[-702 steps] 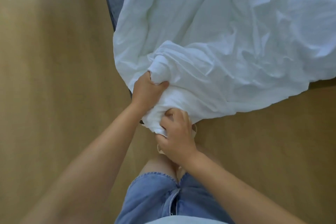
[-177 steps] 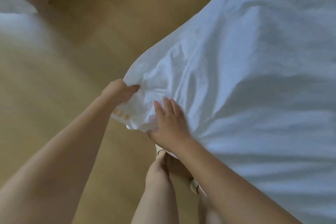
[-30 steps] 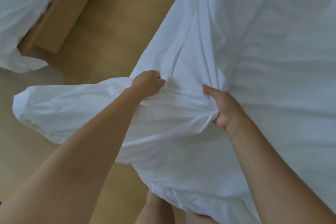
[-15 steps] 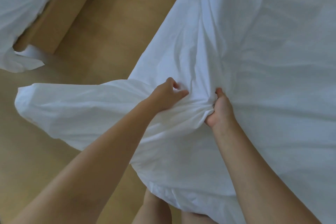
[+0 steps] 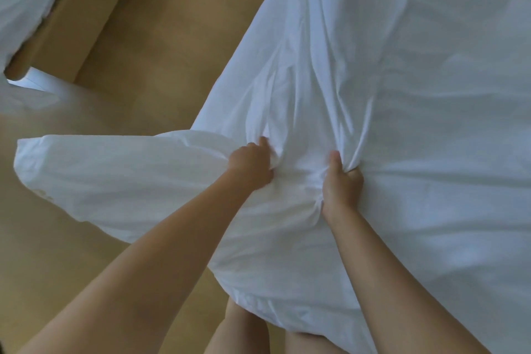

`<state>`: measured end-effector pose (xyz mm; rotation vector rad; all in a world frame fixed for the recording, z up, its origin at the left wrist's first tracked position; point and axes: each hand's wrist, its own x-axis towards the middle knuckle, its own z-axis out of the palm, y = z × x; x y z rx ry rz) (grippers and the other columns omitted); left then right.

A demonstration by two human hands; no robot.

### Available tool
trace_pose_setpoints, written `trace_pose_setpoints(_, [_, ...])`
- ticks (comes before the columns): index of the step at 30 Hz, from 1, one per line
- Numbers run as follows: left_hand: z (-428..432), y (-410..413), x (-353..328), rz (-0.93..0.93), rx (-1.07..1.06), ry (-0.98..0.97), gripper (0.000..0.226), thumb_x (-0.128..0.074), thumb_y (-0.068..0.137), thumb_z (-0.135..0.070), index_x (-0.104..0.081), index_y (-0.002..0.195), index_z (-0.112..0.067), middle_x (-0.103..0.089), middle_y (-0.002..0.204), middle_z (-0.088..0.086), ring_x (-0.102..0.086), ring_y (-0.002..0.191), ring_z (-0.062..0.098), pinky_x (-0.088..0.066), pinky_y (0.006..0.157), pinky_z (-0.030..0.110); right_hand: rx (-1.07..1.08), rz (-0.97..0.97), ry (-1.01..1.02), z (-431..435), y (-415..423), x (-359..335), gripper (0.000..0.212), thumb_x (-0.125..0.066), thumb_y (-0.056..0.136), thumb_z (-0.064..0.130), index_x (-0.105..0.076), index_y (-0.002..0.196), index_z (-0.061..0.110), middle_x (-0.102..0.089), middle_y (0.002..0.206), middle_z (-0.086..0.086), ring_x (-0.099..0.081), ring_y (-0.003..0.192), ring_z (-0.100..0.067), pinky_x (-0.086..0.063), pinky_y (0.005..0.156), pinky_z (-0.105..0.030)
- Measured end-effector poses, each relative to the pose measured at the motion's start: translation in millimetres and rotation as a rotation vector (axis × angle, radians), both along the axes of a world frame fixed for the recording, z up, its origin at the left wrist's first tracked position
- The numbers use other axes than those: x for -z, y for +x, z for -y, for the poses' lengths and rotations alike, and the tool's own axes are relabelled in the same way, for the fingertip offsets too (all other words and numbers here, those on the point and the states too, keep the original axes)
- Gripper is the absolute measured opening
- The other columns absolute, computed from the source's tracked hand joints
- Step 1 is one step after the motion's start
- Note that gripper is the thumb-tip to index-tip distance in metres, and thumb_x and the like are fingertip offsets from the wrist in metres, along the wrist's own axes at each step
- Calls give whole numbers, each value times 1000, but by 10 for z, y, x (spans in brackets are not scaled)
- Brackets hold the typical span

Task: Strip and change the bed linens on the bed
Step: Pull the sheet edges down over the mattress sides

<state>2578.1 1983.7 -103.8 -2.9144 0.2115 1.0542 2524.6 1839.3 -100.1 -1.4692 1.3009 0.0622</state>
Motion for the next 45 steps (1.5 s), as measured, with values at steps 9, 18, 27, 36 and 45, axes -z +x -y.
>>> trace_pose_setpoints(9, [-565,175,-625,57,-163,-288,30,-53,92,-31,-36,95,-7,-57,83,8,-55,87,35,-35,64,35,-122,228,150,-517,178,-279,30,-67,84,28,-64,107,9,-69,97,2,-65,93,-12,-50,74,-14])
trace_pose_setpoints(18, [-2583,1214,-965,-171,-875,-817,33,-86,56,-32,-74,81,-14,-73,89,11,-68,67,27,-57,67,41,-526,121,-223,-1644,1043,-531,43,-61,84,35,-53,117,8,-63,115,-13,-58,107,-32,-44,88,-32])
trace_pose_setpoints(27, [-2740,1086,908,-138,-724,-609,68,-39,67,-66,-55,113,-18,-61,104,-6,-59,97,23,-43,78,34,-570,-258,-289,-2335,797,499,31,-56,88,39,-55,102,11,-65,102,-12,-59,100,-33,-40,78,-33])
trace_pose_setpoints(36, [-3010,861,575,-166,-701,-820,27,-58,86,-23,-57,59,-23,-56,53,-16,-53,53,7,-39,45,17,-491,-70,-289,-2750,904,363,32,-53,94,32,-40,66,22,-48,66,14,-49,70,-17,-27,58,-19])
trace_pose_setpoints(45, [-3230,1071,720,-213,-873,-659,22,-53,94,-15,-67,91,1,-63,89,20,-69,81,27,-46,60,27,-514,-144,-330,-2675,610,401,26,-52,95,32,-61,90,8,-67,89,-10,-60,92,-28,-36,69,-26])
